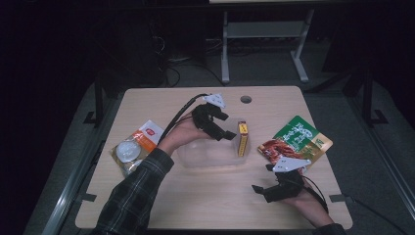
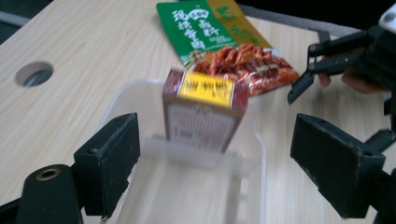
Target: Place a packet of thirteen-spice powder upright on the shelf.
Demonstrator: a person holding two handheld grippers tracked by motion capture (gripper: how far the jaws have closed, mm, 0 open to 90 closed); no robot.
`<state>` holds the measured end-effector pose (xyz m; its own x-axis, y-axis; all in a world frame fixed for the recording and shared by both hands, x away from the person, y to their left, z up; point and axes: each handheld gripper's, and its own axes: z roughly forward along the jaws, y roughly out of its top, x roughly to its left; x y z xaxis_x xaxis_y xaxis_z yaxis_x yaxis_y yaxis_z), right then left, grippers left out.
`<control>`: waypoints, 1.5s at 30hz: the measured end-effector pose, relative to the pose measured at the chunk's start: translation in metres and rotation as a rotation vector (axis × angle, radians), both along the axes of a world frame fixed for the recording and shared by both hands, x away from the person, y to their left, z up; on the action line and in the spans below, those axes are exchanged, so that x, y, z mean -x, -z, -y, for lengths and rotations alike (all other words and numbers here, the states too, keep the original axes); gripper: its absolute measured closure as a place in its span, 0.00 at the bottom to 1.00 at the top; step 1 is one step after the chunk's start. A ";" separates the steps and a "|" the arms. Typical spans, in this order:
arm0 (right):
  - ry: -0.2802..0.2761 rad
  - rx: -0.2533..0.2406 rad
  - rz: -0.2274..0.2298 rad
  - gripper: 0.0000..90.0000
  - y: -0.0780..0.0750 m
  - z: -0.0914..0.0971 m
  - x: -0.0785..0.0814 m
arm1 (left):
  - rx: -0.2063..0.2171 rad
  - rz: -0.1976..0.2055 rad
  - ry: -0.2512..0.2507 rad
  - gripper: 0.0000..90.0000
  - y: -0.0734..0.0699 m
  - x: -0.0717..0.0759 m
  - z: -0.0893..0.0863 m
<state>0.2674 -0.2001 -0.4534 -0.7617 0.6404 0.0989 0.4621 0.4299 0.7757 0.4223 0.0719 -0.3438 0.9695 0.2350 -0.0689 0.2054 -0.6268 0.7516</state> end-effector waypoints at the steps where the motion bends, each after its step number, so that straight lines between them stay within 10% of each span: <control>1: -0.001 0.004 0.002 0.09 0.000 0.000 0.000 | -0.007 -0.004 -0.006 0.17 0.000 0.002 -0.004; 31: 0.004 0.008 0.002 0.09 0.001 0.000 0.000 | -0.013 0.001 -0.088 0.17 0.011 0.071 -0.072; 45: 0.007 0.011 0.001 0.09 0.001 -0.001 0.001 | 0.016 -0.006 -0.157 0.18 0.046 0.111 -0.108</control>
